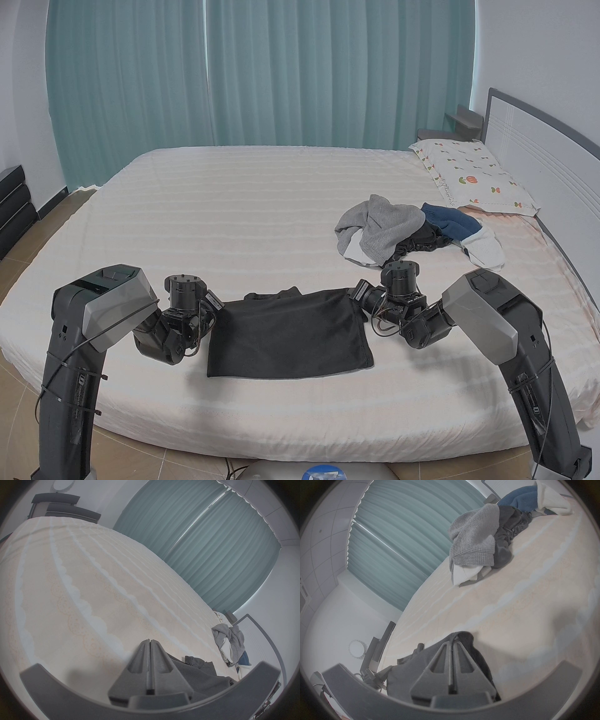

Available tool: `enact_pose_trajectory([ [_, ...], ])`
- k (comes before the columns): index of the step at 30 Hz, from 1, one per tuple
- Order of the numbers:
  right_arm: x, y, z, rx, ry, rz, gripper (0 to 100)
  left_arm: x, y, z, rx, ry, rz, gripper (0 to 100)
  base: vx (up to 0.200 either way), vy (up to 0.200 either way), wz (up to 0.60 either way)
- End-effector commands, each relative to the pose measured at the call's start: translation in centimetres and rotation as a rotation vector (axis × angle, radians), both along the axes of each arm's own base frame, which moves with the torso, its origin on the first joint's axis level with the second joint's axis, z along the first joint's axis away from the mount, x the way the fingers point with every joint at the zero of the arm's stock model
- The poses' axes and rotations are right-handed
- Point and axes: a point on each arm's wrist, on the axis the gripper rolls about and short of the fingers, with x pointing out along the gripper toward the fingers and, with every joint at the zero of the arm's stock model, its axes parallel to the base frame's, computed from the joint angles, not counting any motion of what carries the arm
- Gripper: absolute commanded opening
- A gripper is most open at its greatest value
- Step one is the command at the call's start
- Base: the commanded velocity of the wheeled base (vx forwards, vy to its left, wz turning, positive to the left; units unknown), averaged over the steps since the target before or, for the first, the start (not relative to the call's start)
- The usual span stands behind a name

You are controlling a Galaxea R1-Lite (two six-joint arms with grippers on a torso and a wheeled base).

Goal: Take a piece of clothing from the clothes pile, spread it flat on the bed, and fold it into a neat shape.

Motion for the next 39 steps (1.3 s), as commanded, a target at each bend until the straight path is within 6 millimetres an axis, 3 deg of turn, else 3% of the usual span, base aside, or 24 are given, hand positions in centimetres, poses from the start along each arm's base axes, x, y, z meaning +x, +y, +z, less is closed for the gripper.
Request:
enact_pose_trajectory([
  [1, 0.5, -0.3, 0.4, 0.008, -0.023, -0.015, 0, 0.0, 0.0, -0.1, 0.0, -0.003, 0.0, 0, 0.0, 0.0, 0.0],
  [14, 0.9, -1.1, 0.3, 0.004, -0.021, -0.042, 0, 0.2, 0.0, 0.1, -0.015, -0.028, 0.008, 0, 0.0, 0.0, 0.0],
  [39, 1.6, -0.3, -1.1, -0.026, -0.043, -0.096, 0, 0.6, -0.2, -0.2, -0.02, -0.038, 0.015, 0, 0.0, 0.0, 0.0],
])
